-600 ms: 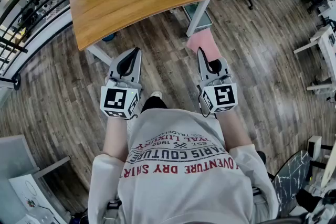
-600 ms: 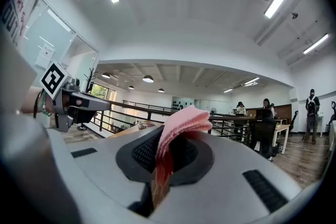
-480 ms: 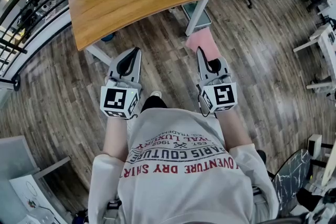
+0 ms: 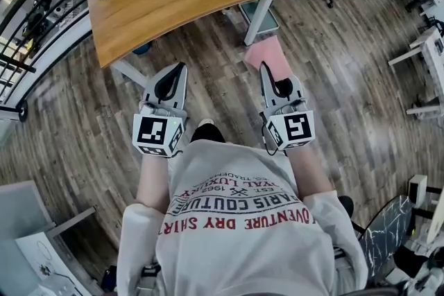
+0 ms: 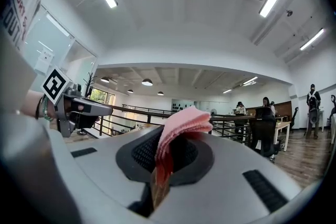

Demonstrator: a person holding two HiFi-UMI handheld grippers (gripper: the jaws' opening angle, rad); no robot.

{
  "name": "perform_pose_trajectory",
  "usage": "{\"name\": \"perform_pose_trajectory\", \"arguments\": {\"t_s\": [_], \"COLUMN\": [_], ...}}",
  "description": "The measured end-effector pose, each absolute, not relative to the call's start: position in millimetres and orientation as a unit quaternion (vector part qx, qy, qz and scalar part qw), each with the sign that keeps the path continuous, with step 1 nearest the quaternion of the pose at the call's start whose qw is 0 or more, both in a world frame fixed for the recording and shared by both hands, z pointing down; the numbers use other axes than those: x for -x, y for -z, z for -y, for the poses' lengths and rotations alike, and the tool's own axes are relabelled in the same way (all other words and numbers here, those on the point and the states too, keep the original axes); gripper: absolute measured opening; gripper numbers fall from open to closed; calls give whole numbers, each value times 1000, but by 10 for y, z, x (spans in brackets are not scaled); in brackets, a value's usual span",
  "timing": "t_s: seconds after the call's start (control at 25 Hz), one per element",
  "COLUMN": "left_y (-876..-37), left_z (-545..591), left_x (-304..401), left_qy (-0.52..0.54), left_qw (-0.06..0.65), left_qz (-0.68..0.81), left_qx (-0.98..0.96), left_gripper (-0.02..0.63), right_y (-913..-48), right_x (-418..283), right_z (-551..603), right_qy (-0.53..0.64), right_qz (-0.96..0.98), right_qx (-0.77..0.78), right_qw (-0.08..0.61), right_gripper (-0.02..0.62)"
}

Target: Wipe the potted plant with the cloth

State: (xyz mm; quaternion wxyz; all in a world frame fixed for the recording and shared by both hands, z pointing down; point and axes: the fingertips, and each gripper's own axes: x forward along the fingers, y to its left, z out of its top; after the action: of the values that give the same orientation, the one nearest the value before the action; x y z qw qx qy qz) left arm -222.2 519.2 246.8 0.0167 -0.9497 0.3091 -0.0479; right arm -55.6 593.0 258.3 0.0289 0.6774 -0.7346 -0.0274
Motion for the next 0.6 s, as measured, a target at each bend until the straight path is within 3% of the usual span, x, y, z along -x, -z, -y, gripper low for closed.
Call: {"name": "perform_pose_trajectory", "arguments": {"t_s": [0.6], "left_y": [-2784], "left_z": [-4035], "left_x": [1886], "left_qy": [52], "left_qw": [-13], "left_qz": [-312], "left_qx": [948], "left_gripper": [17], "right_y": [-2924], "right_x": [125], "right_z": [-4795], "right_qy": [-10], "right_qz": [728], "right_qx": [-683], "right_qw": [56], "right_gripper": [35]}}
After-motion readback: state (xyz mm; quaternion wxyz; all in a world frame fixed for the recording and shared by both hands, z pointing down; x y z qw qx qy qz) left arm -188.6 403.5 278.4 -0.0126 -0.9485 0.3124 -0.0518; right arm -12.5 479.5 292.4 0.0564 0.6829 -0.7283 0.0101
